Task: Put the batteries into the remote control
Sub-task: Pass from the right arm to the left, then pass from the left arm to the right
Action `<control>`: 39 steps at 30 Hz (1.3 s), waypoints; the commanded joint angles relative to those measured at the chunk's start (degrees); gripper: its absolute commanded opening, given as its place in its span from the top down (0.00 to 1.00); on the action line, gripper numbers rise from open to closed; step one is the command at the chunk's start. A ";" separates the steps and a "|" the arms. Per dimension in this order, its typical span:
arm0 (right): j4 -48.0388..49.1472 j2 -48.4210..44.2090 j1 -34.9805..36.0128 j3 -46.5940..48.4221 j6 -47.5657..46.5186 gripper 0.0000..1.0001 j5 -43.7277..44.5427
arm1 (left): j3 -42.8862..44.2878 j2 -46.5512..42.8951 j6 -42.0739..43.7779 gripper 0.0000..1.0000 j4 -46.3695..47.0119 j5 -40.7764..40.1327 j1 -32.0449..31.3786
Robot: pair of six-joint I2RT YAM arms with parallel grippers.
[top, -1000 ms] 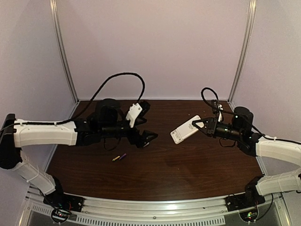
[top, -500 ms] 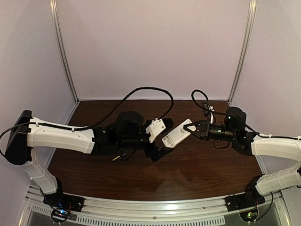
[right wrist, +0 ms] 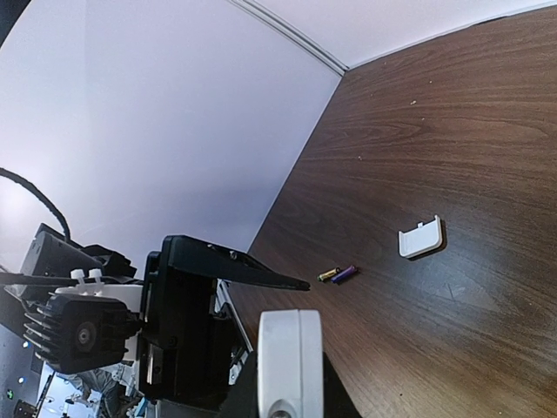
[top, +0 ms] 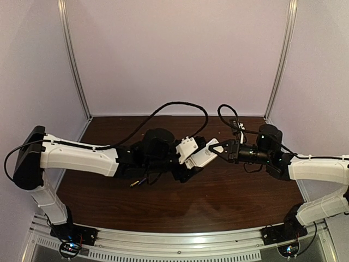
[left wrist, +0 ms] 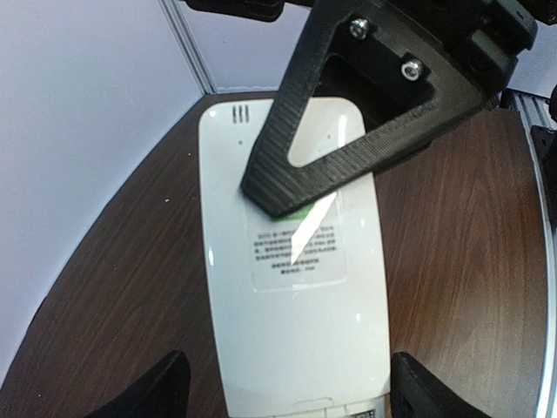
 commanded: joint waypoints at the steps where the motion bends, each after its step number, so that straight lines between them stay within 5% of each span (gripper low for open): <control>1: 2.79 0.53 0.71 2.30 0.74 0.99 0.47 | 2.56 1.66 0.92 0.21 -0.41 -1.16 -0.15; 7: 2.88 0.65 0.90 2.27 0.91 0.95 0.58 | 3.25 2.06 -0.02 0.46 -0.75 -3.44 -0.14; 12: 4.71 1.20 0.99 1.72 2.14 0.67 0.98 | 3.34 2.06 -3.75 0.59 0.67 -5.11 -0.16; 16: 6.23 1.76 1.16 1.25 3.20 0.59 1.91 | 3.39 2.18 -7.82 0.63 2.12 -6.70 -0.20; 23: 9.86 4.63 2.59 0.78 5.27 0.60 3.03 | 3.99 2.48 -12.08 0.64 3.96 -7.43 -0.16; 39: 15.21 9.20 4.26 0.87 7.67 0.84 4.92 | 4.66 2.68 -13.38 0.65 4.82 -5.16 -0.14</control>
